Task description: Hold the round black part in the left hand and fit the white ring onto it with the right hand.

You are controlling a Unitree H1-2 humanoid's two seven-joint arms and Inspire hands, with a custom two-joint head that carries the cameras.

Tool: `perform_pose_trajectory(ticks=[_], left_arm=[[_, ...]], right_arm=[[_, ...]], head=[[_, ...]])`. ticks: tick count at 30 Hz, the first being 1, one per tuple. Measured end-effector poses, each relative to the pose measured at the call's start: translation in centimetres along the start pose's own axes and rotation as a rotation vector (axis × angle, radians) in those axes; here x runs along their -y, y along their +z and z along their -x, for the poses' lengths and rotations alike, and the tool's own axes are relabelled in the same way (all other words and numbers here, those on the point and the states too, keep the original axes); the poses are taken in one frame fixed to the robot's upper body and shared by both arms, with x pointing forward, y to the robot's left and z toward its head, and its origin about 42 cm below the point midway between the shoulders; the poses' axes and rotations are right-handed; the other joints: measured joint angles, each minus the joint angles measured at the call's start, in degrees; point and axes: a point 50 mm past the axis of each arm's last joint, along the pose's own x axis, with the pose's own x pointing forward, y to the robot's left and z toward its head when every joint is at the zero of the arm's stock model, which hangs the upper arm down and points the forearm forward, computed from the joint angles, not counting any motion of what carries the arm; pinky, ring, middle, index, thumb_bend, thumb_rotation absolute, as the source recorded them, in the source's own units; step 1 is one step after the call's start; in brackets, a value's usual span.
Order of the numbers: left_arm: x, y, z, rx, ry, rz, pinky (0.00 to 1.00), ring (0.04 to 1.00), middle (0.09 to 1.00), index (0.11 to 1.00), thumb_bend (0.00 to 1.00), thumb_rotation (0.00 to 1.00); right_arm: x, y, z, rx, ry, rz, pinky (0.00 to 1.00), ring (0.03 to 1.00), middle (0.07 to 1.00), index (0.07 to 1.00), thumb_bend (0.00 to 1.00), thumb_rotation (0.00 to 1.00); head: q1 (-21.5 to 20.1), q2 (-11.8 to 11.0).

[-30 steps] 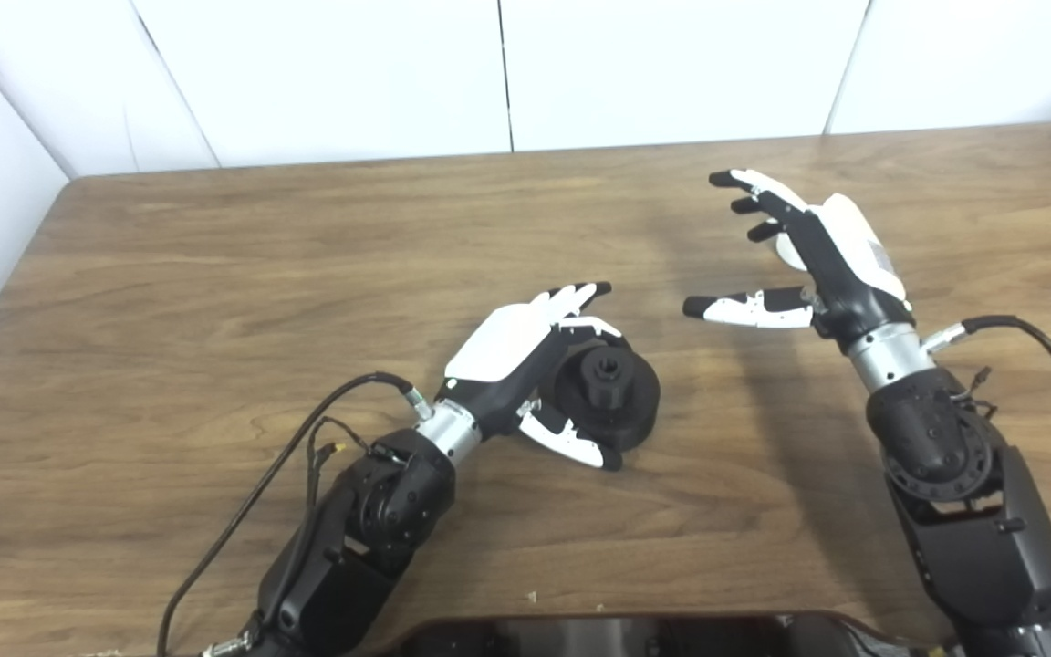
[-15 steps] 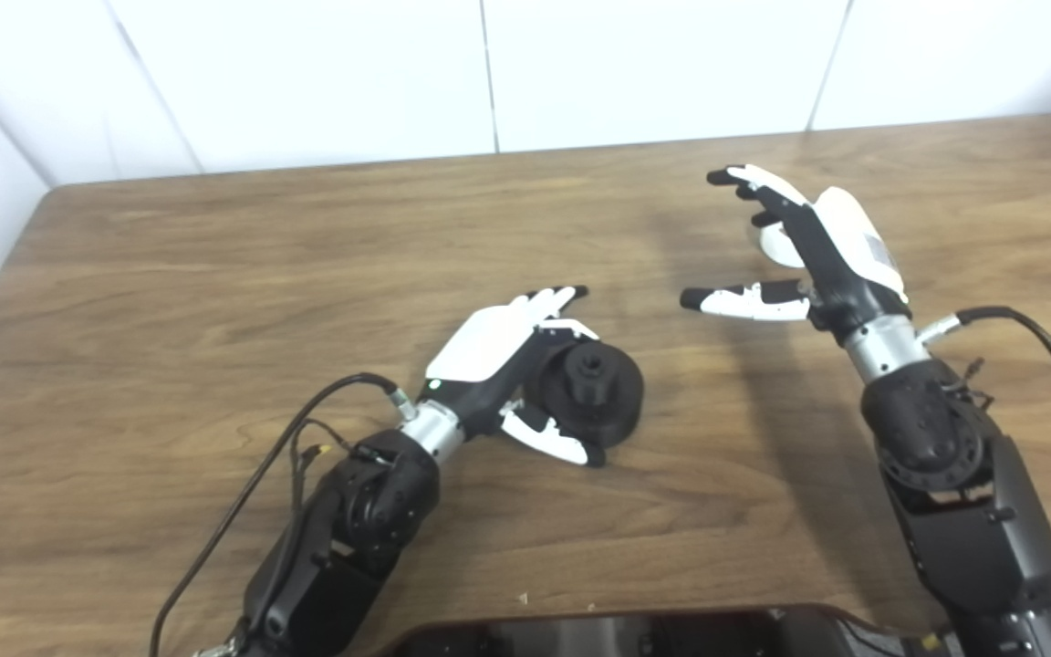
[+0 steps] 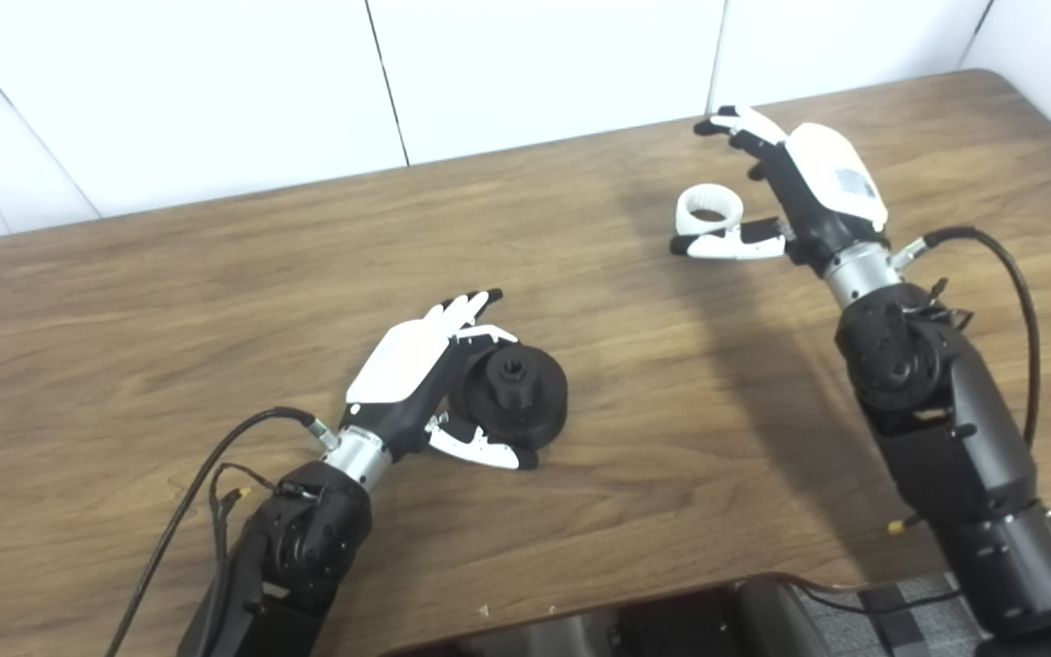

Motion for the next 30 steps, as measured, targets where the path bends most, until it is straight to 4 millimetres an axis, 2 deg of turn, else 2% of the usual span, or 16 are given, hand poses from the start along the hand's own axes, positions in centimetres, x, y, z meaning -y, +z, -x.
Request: perform_pose_trajectory(ticks=[4,8,11,13,17,20,24,30], left_arm=[[0.0,-0.1,0.0,-0.002,0.002,0.001,1.0,1.0,1.0,0.642,1.0,0.31],[0.0,-0.1,0.1,-0.003,0.001,0.001,1.0,1.0,1.0,0.644,1.0,0.31],[0.0,-0.1,0.1,-0.003,0.001,0.001,1.0,1.0,1.0,0.643,1.0,0.32],[0.0,-0.1,0.1,-0.003,0.001,0.001,1.0,1.0,1.0,0.644,1.0,0.31],[0.0,-0.1,0.1,-0.006,0.0,0.001,1.0,1.0,1.0,0.644,1.0,0.3],[0.0,-0.2,0.1,-0.006,0.001,0.002,1.0,1.0,1.0,0.643,1.0,0.3],[0.0,-0.2,0.1,-0.006,0.001,0.002,1.0,1.0,1.0,0.642,1.0,0.31],[-0.1,-0.2,0.2,-0.008,0.002,0.003,1.0,1.0,1.0,0.644,1.0,0.3]], right_arm=[[0.9,-1.5,-0.9,-0.072,0.019,0.075,0.77,0.925,0.979,0.842,0.91,0.45],[0.7,-1.9,-1.4,-0.096,0.061,0.113,0.77,0.947,0.997,0.859,0.94,0.49],[0.1,-2.0,-1.9,-0.114,0.115,0.138,0.83,0.981,1.0,0.883,0.98,0.51],[-0.4,-2.2,-2.3,-0.127,0.165,0.154,0.83,0.987,1.0,0.887,0.99,0.53],[-1.0,-2.7,-3.2,-0.145,0.226,0.183,0.84,0.989,1.0,0.888,1.0,0.55],[-1.3,-2.6,-3.8,-0.143,0.247,0.19,0.89,0.999,1.0,0.898,1.0,0.57],[-1.9,-2.2,-4.4,-0.136,0.292,0.2,0.87,0.995,1.0,0.893,1.0,0.62],[-3.1,-2.2,-4.6,-0.137,0.333,0.219,0.86,0.986,1.0,0.882,1.0,0.6]], head=[[0.0,0.0],[0.09,0.0],[0.0,0.0],[0.0,0.0],[0.7,0.0],[0.79,0.0],[1.67,0.18],[1.85,0.18]])
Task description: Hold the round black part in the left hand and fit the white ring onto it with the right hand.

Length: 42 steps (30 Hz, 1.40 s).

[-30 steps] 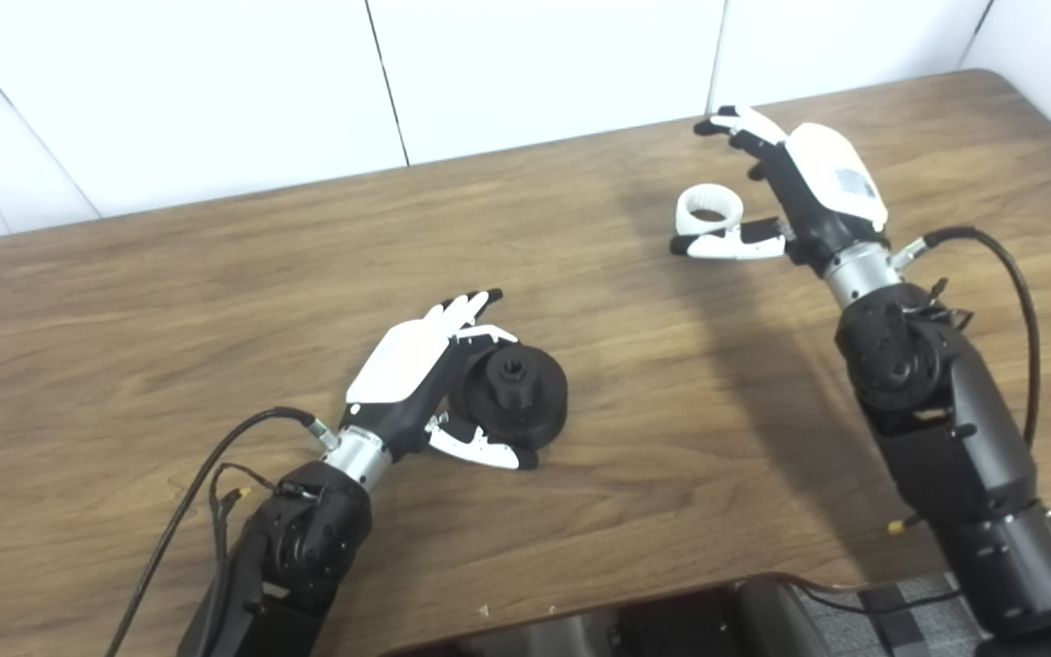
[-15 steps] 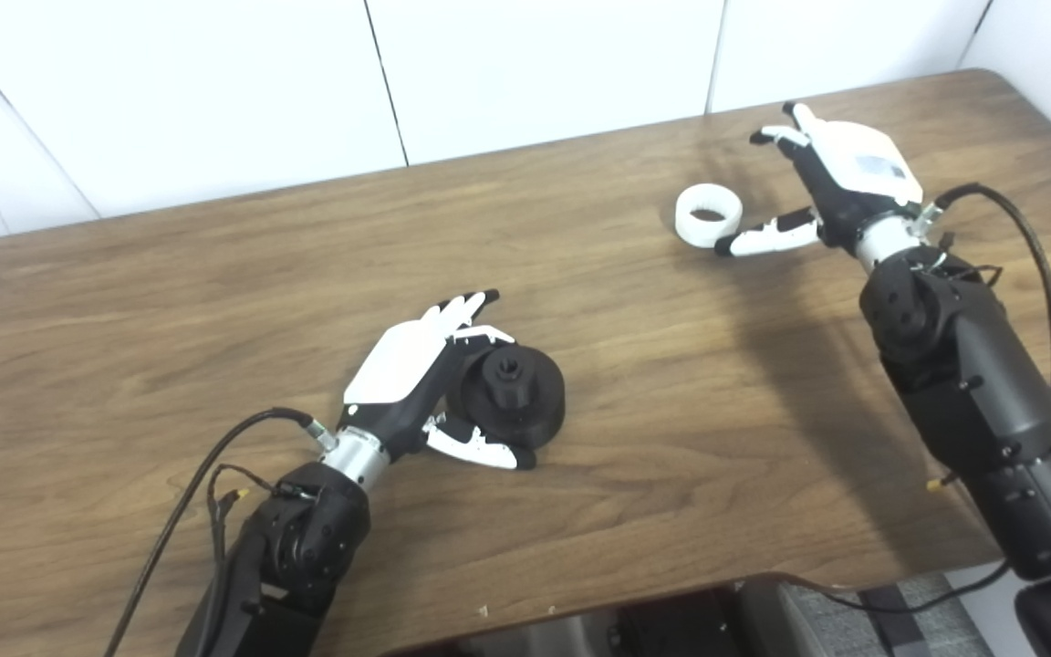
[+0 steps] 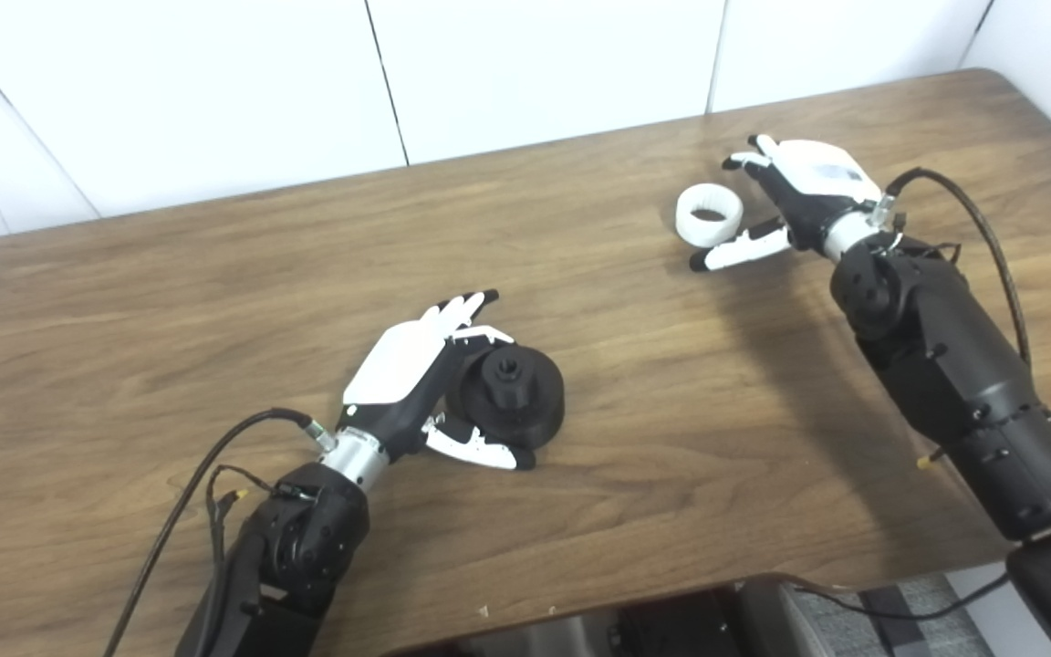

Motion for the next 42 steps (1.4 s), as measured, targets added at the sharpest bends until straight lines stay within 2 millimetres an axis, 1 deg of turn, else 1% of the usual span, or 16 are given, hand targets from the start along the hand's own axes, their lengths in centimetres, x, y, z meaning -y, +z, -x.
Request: perform_pose_trajectory(ticks=[3,8,12,15,17,21,27,32,33,34,35,42], left_arm=[[0.0,0.1,0.0,0.002,0.0,0.0,1.0,1.0,1.0,0.644,1.0,0.3],[-0.1,0.1,0.0,0.003,-0.003,-0.001,1.0,1.0,1.0,0.646,0.99,0.31],[-0.1,0.1,0.0,0.003,-0.003,-0.001,1.0,1.0,1.0,0.645,0.99,0.3],[-0.1,0.0,0.0,0.002,-0.003,0.0,1.0,1.0,1.0,0.644,1.0,0.3],[-0.1,0.0,0.1,0.002,-0.003,0.0,1.0,1.0,1.0,0.644,0.99,0.31],[-0.1,0.0,0.1,0.003,-0.002,-0.001,1.0,1.0,1.0,0.644,0.99,0.31],[-0.1,0.0,0.1,0.002,-0.002,-0.001,1.0,1.0,1.0,0.645,0.99,0.3],[-0.3,0.0,0.1,-0.001,-0.004,-0.001,1.0,1.0,1.0,0.644,0.99,0.3],[-0.3,0.0,0.1,-0.001,-0.004,-0.001,1.0,1.0,1.0,0.644,0.99,0.3],[-0.3,0.0,0.1,-0.001,-0.004,-0.001,1.0,1.0,1.0,0.644,0.99,0.3],[-0.3,0.0,0.1,-0.001,-0.005,-0.001,1.0,1.0,1.0,0.643,0.99,0.3],[-0.3,0.0,0.1,-0.002,-0.004,0.0,0.99,1.0,1.0,0.641,0.99,0.32]], right_arm=[[-0.7,-0.1,-0.3,-0.007,0.02,0.012,0.85,0.974,1.0,0.866,1.0,0.59],[-0.9,0.2,-0.6,-0.006,0.0,0.016,0.84,0.959,1.0,0.839,1.0,0.56],[-0.9,0.6,-0.8,0.004,-0.024,0.02,0.85,0.944,0.98,0.8,0.92,0.48],[-0.9,1.0,-0.9,0.014,-0.044,0.012,0.85,0.937,0.968,0.78,0.88,0.43],[-0.9,1.2,-0.9,0.023,-0.06,0.007,0.84,0.915,0.944,0.74,0.84,0.37],[-1.0,1.5,-0.9,0.046,-0.096,-0.012,0.83,0.89,0.915,0.673,0.78,0.31],[-1.2,1.6,-1.1,0.076,-0.133,-0.045,0.86,0.884,0.9,0.612,0.73,0.29],[-1.2,1.5,-1.1,0.077,-0.151,-0.057,0.87,0.878,0.891,0.581,0.73,0.27],[-1.2,1.4,-1.1,0.078,-0.153,-0.061,0.87,0.874,0.887,0.538,0.63,0.21],[-1.2,1.4,-1.1,0.081,-0.16,-0.068,0.87,0.872,0.884,0.51,0.56,0.18],[-1.2,1.3,-1.1,0.08,-0.171,-0.072,0.88,0.87,0.881,0.497,0.53,0.16],[-1.1,1.4,-1.0,0.097,-0.19,-0.089,0.9,0.858,0.865,0.49,0.52,0.16]], head=[[0.7,0.09],[1.05,0.18],[0.97,0.26],[1.05,0.35],[1.14,0.35],[1.41,0.44],[1.67,0.62],[1.76,0.79],[1.76,0.79],[1.76,0.88],[1.76,0.88],[2.19,1.05]])
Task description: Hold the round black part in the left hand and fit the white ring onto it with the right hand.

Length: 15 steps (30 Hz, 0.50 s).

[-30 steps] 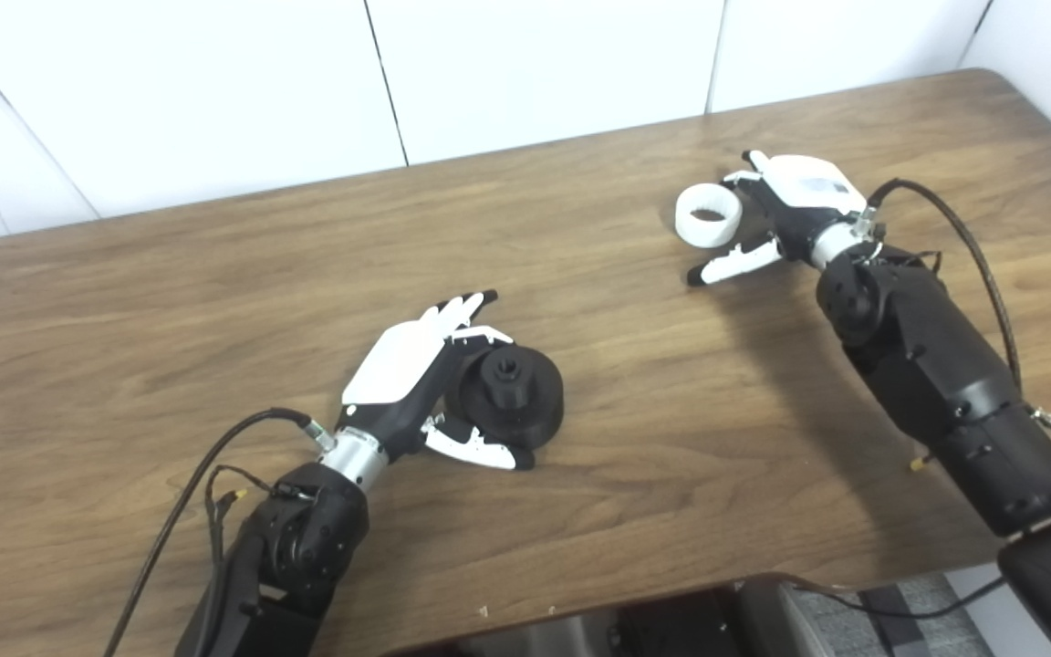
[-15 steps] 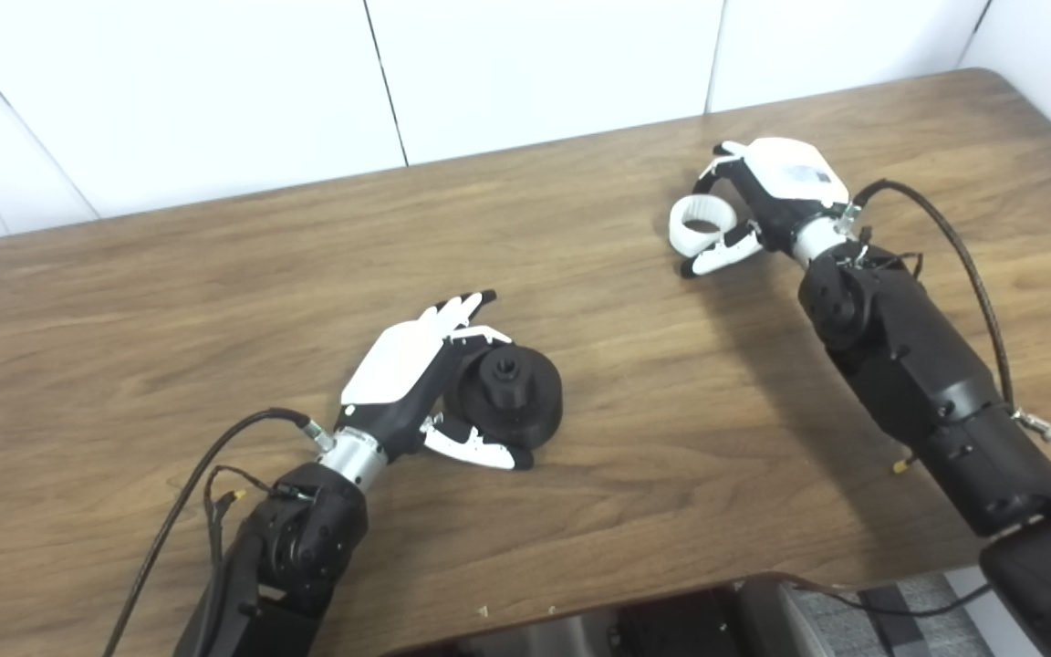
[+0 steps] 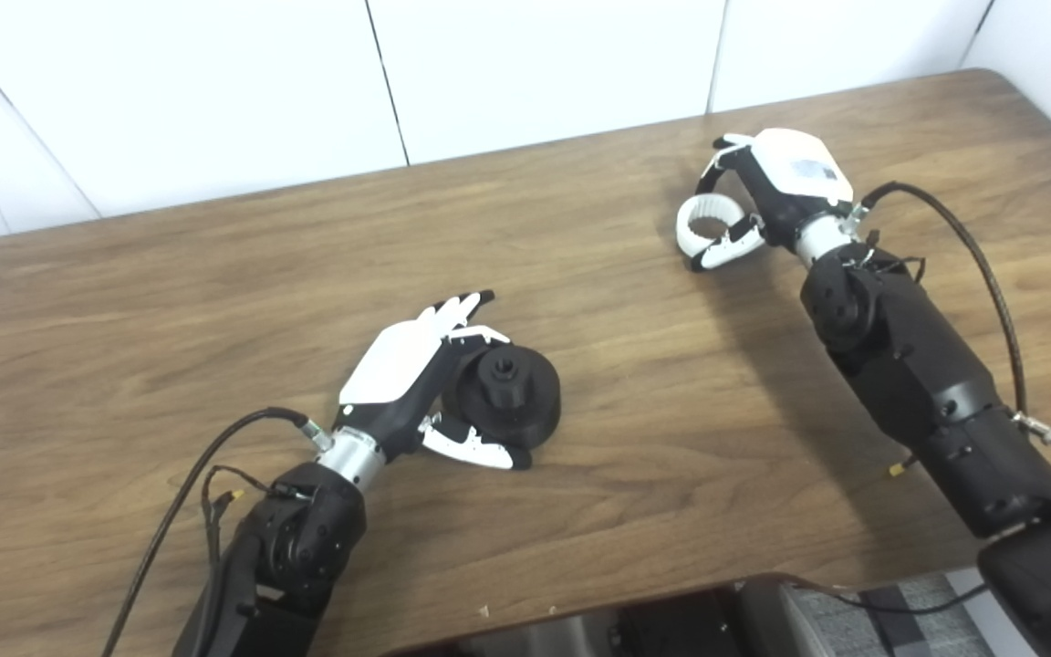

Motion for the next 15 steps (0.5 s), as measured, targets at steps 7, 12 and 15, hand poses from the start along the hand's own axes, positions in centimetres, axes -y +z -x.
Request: perform_pose_trajectory(ticks=[7,12,15], left_arm=[[0.0,0.0,0.1,-0.001,0.001,0.0,0.99,1.0,1.0,0.641,0.98,0.31],[0.0,0.0,0.1,-0.002,0.002,0.001,0.99,1.0,1.0,0.642,0.98,0.31],[0.0,-0.1,0.1,-0.004,0.003,0.001,0.97,1.0,1.0,0.641,0.98,0.3]], right_arm=[[-0.1,-0.4,0.4,0.002,-0.022,-0.015,0.91,0.846,0.854,0.488,0.52,0.15],[-0.1,-0.6,0.7,0.003,-0.033,-0.029,0.9,0.849,0.851,0.488,0.52,0.15],[0.2,-0.4,1.1,0.016,-0.051,-0.043,0.89,0.852,0.859,0.488,0.52,0.15]], head=[[-0.09,0.35],[-0.17,0.35],[0.0,0.53]])
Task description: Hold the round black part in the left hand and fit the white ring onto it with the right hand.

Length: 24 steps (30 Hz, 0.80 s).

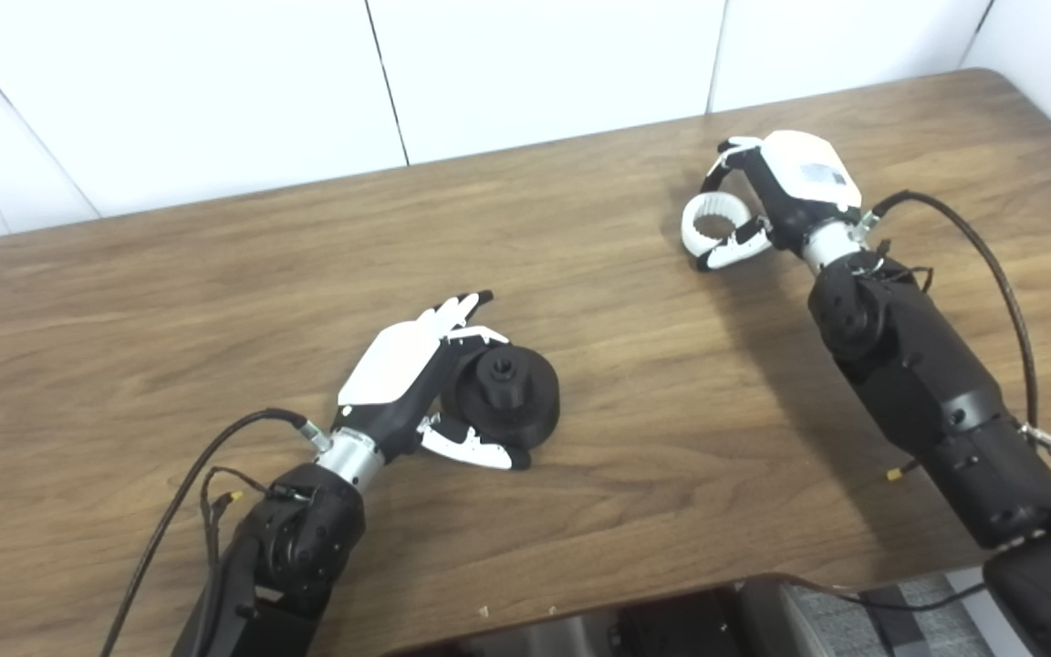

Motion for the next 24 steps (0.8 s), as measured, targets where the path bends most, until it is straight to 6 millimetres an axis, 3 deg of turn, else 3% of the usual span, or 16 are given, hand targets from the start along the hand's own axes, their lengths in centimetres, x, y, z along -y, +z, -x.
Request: perform_pose_trajectory(ticks=[8,12,15,24], left_arm=[[-0.1,-0.1,0.0,-0.003,0.002,0.0,0.97,1.0,1.0,0.64,0.98,0.29],[-0.1,-0.1,0.0,-0.003,0.004,0.0,0.97,1.0,1.0,0.639,0.98,0.3],[-0.1,-0.1,0.0,-0.004,0.005,0.0,0.97,1.0,1.0,0.637,0.97,0.29],[-0.2,-0.2,0.0,-0.013,0.006,0.003,0.98,1.0,1.0,0.641,0.97,0.3]], right_arm=[[3.7,1.4,0.6,0.076,-0.11,-0.051,0.9,0.866,0.876,0.488,0.52,0.16],[5.9,2.6,1.6,0.133,-0.167,-0.07,0.96,0.883,0.882,0.49,0.52,0.16],[7.2,3.4,2.2,0.159,-0.19,-0.082,0.93,0.873,0.879,0.49,0.52,0.16],[8.1,4.0,3.3,0.196,-0.187,-0.101,0.86,0.864,0.866,0.488,0.52,0.16]], head=[[-0.18,0.18],[-0.18,0.18],[0.0,0.18],[1.93,0.79]])
